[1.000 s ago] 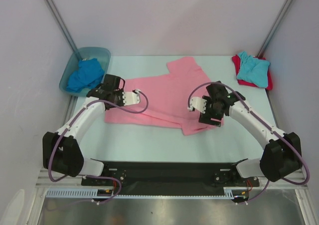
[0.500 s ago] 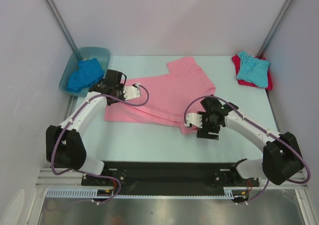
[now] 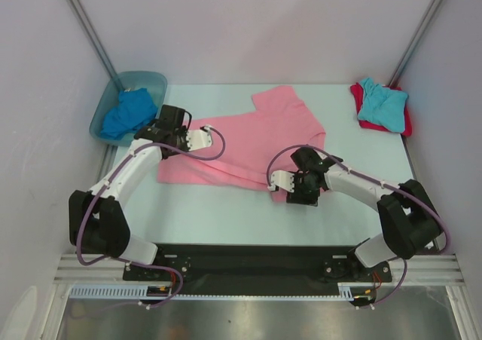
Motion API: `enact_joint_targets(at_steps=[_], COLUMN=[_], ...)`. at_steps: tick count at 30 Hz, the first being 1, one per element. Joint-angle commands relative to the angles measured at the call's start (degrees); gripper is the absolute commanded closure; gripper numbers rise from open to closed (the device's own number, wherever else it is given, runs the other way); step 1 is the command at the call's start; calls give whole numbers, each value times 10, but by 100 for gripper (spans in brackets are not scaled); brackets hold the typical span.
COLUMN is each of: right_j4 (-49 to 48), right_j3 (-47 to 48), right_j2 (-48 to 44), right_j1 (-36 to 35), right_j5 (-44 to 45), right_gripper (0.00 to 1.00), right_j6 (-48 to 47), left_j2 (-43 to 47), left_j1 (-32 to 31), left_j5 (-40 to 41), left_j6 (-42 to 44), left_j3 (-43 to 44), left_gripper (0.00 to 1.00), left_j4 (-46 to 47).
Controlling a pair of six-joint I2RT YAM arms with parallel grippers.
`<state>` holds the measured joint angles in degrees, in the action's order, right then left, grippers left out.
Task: Fold and stack the t-shirts
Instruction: Fold the tshirt
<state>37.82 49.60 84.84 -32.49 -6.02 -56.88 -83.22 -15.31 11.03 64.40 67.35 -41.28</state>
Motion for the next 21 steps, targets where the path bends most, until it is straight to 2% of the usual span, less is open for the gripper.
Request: enact_joint_targets(at_steps=[1,7,12,18,21], right_j4=[-28,-29,-35,-22,-21], right_j3=[10,26,28,45,61], right_j2=[16,38,37,25,10], right_j1=[-6,-7,-7,-2,3], right_j5=[-6,4,28,45,60], right_gripper=[46,76,82,99,100], right_j6=[16,29,27,22,11], left_j2=[34,38,34,26,23], left_j1=[-2,-2,-2,-2,-2], left_j5=[14,18,18,11,9], left_j6=[-12,-9,-7,-10,-10], left_j3=[19,14,11,16,20], left_gripper=[100,100,100,100,100], left_j4=[-3,-3,-3,-1,-1])
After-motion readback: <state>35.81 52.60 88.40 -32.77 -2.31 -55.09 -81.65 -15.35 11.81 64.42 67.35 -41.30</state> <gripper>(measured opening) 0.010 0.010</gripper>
